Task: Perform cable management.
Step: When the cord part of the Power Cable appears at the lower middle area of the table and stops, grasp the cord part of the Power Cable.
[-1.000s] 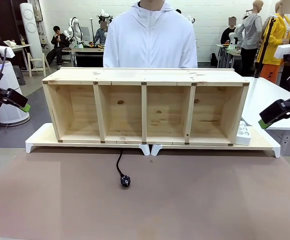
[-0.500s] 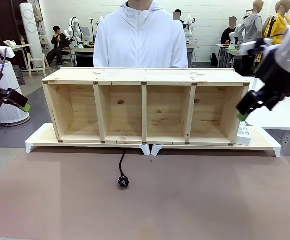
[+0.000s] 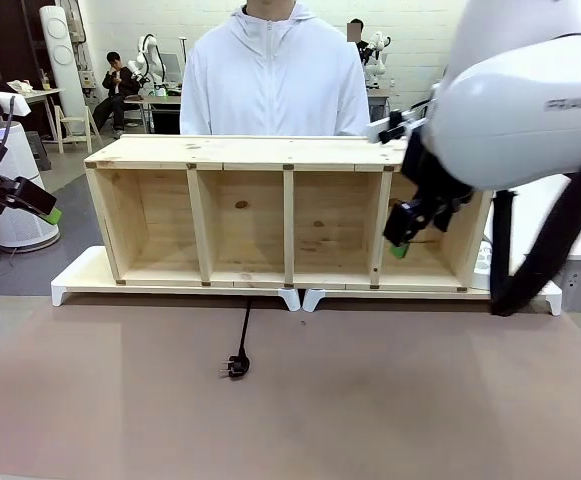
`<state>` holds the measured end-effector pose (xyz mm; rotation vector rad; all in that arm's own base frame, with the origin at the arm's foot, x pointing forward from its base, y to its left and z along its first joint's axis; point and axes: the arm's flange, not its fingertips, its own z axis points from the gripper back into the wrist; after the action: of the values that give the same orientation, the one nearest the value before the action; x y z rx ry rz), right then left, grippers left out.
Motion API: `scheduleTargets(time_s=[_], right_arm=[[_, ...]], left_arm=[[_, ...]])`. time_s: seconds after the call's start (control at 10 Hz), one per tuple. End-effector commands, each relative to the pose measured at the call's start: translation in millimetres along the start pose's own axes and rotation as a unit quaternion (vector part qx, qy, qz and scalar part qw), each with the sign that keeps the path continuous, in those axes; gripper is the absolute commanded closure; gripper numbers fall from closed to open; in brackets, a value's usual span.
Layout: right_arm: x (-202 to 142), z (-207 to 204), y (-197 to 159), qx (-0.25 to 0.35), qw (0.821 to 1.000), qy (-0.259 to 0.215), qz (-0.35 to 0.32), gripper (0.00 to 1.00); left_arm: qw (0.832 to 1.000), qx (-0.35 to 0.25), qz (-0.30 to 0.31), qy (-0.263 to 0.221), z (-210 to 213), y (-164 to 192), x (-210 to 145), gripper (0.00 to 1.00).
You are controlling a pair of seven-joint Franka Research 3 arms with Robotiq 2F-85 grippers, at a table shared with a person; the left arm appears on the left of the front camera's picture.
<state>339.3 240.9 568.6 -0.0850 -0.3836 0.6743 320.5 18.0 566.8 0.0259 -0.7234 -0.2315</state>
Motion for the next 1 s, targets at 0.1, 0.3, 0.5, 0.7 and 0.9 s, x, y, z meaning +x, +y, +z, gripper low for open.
scheduleTargets(time_s=[0.1,0.3,0.5,0.7,0.9], right_arm=[[47.7,-26.8,16.7,0.000,1.000,0.011,-0.005,0.00],[78.2,-52.7,35.7,0.003,0.999,0.001,-0.051,0.00],[103.7,-78.9,53.0,0.029,0.996,0.011,-0.078,0.00],[128.6,-104.6,70.7,0.031,0.982,-0.008,-0.187,0.00],[151.2,-127.5,85.7,0.020,0.971,-0.002,-0.240,0.00]], left_arm=[[1.000,0.000,0.000,-0.003,-1.7,0.1,1.2,0.00],[1.000,0.000,0.000,-0.003,-1.7,0.1,1.2,0.00],[1.000,0.000,0.000,-0.003,-1.7,0.1,1.2,0.00],[1.000,0.000,0.000,-0.003,-1.7,0.1,1.2,0.00],[1.000,0.000,0.000,-0.003,-1.7,0.1,1.2,0.00]])
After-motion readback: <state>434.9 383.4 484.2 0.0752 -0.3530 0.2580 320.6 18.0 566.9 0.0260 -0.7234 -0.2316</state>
